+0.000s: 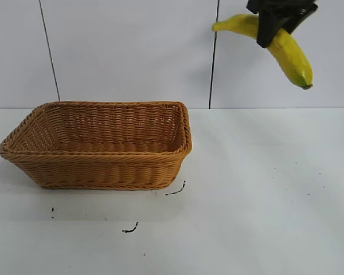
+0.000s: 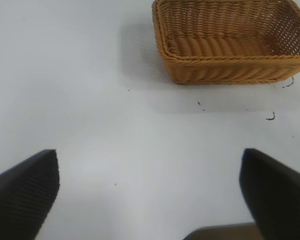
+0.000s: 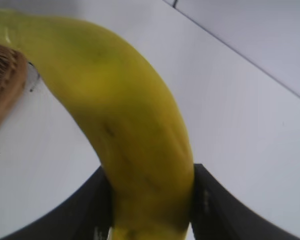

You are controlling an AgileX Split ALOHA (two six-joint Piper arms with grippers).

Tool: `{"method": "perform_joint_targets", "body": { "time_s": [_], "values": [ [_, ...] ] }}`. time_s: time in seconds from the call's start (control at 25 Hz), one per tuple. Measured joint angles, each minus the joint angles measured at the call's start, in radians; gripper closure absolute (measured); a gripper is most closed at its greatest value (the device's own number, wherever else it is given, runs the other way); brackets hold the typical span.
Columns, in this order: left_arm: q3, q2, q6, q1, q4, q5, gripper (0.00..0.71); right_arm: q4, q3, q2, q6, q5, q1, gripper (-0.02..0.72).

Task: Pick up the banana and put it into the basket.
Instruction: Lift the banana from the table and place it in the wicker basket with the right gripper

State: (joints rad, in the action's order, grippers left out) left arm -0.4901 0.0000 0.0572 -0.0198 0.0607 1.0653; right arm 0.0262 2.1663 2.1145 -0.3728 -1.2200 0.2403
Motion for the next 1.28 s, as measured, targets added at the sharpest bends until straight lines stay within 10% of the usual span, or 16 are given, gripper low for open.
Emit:
{"method": "perform_joint_targets", "body": {
  "time_s": [0.2,0.68,1.28],
  "values": [
    [0.000,0.000,0.000,0.000,0.000,0.000,0.015,-0.011,0.052,0.036,-0.066,0.028,0.123,0.381],
    [0.000,0.000,0.000,0.000,0.000,0.000,0.015,-0.110,0.053,0.142,-0.237,0.359,0.414,0.381],
    [0.000,0.000,0.000,0.000,0.000,0.000,0.015,-0.129,0.053,0.356,-0.251,0.506,0.447,0.381]
  ]
}}
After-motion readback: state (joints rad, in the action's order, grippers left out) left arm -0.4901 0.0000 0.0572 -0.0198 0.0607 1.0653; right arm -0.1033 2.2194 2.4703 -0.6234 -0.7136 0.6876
